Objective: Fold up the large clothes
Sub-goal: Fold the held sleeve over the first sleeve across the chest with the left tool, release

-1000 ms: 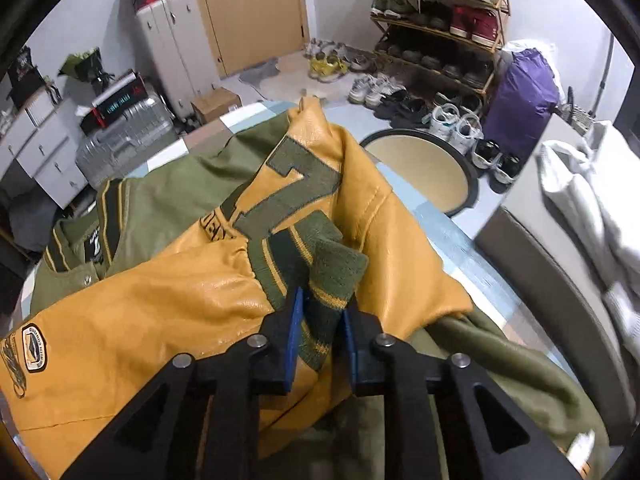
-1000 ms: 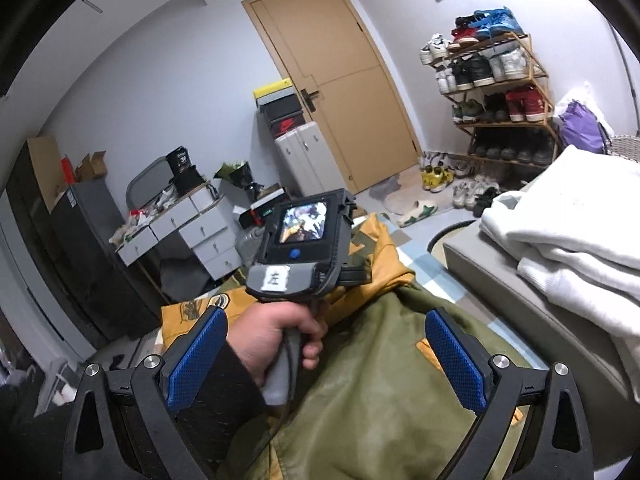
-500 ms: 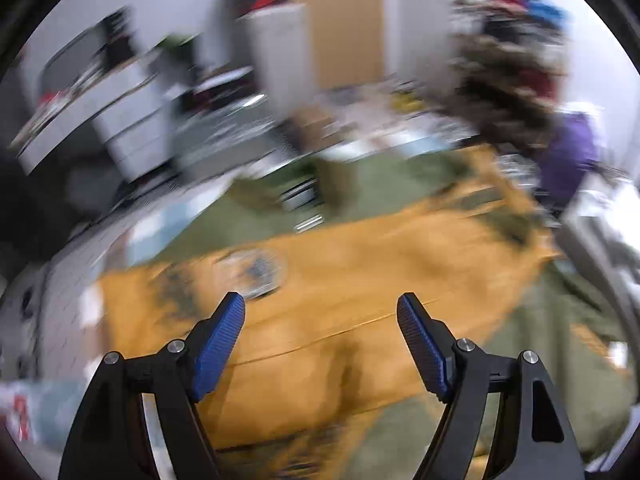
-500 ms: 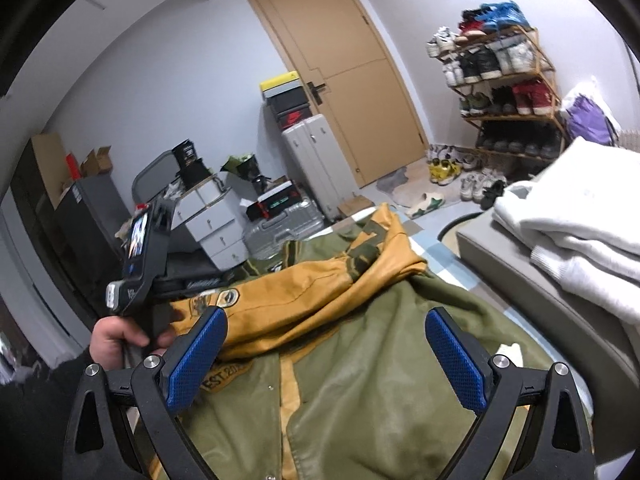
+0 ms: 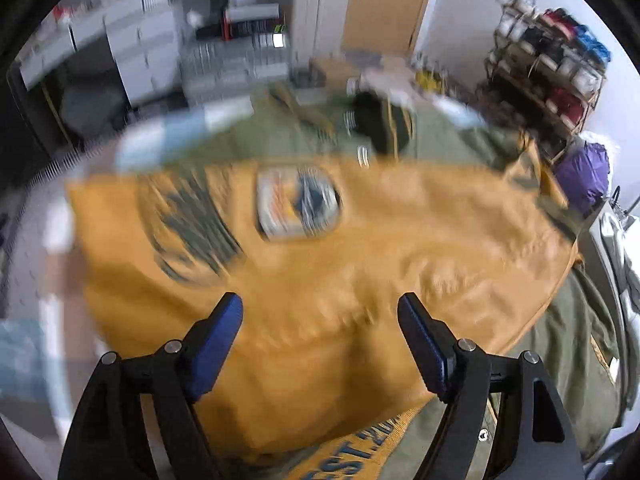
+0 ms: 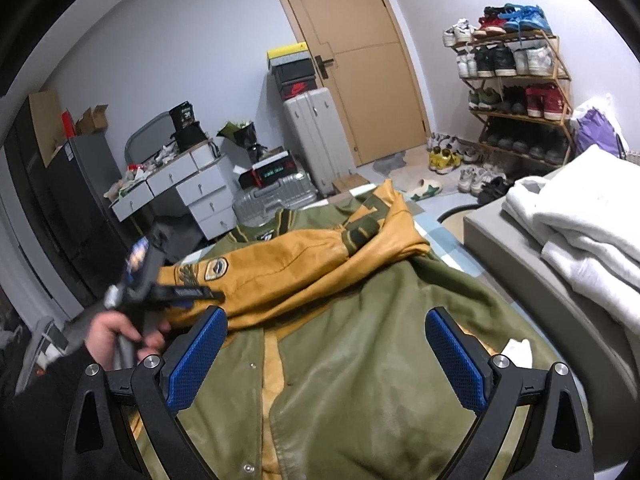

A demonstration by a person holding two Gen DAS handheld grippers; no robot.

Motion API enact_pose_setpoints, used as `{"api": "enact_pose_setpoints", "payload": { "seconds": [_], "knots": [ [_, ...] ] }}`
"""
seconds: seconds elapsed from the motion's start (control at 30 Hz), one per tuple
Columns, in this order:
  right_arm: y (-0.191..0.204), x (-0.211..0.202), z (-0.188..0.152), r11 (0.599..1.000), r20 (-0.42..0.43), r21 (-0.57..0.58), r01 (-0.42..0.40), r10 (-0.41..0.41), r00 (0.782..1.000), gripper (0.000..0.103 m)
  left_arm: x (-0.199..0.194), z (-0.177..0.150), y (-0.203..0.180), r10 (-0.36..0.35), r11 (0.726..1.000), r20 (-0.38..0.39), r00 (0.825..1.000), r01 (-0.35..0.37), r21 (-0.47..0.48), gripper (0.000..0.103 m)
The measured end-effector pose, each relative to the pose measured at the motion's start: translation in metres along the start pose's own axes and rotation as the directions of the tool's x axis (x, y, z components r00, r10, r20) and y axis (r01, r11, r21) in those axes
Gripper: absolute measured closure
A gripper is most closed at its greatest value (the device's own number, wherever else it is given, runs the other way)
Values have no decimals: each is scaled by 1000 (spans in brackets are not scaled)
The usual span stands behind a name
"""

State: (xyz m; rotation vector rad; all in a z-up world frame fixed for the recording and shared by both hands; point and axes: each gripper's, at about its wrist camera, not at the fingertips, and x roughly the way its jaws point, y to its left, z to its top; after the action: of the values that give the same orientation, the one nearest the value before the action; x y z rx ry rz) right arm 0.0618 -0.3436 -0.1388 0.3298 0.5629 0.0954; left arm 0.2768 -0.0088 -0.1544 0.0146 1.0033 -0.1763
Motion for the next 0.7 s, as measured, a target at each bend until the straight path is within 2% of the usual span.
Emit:
{"api": "enact_pose_setpoints", "payload": {
  "seconds": [0.03, 0.1, 0.17, 0.2, 0.23, 0.27, 0.3, 0.37, 0.43, 0.5, 0.57, 0.63, 0.7],
  "knots": [
    [1, 0, -1, 1000, 0, 1, -3, 3, 1000, 2, -3, 7, 0, 54, 999, 25, 998, -54, 1, 26],
    [5, -1, -1, 1000, 4, -7, -10, 10, 1000, 2, 8, 13, 3, 72, 997, -2, 997, -72, -15, 26],
    [11, -2, -1, 1000, 7, -25, -14, 14, 1000, 3, 40, 13, -7, 24, 999, -112, 993, -27, -25, 26],
    [14, -1, -2, 999, 6, -38, -14, 14, 1000, 2, 58, 8, -14, 33, 999, -172, 985, -35, -6, 25],
    [16, 0, -2, 999, 3, -53, -14, 14, 1000, 2, 73, 2, -25, 81, 997, -209, 975, -77, 29, 24],
    [18, 2, -3, 998, -2, -66, -12, 12, 1000, 2, 82, 1, -40, 148, 988, -208, 967, -135, 75, 24],
    [18, 3, -4, 997, -6, -79, -9, 8, 1000, 2, 82, 4, -48, 164, 985, -203, 965, -148, 94, 25],
    [17, 4, -4, 996, -9, -85, -4, 3, 1000, 2, 78, 17, -64, 142, 989, -215, 966, -127, 82, 27],
    [13, 5, -3, 998, -17, -69, -5, 4, 1000, 2, 57, 29, -98, 57, 994, -131, 990, -44, 100, 27],
    [7, 6, 0, 999, -23, -35, -22, 21, 1000, 2, 43, 29, -131, 16, 985, -100, 995, 2, 174, 27],
    [6, 5, 0, 999, -22, -21, -32, 32, 999, 2, 50, 26, -181, -7, 960, -109, 994, 37, 276, 27],
    [9, 4, 0, 999, -24, -34, -41, 40, 999, 2, 76, 24, -201, 16, 954, -138, 990, 26, 300, 27],
    [11, 2, -2, 998, -21, -50, -38, 37, 999, 2, 117, 18, -207, 80, 964, -241, 967, -14, 265, 26]
  ]
}}
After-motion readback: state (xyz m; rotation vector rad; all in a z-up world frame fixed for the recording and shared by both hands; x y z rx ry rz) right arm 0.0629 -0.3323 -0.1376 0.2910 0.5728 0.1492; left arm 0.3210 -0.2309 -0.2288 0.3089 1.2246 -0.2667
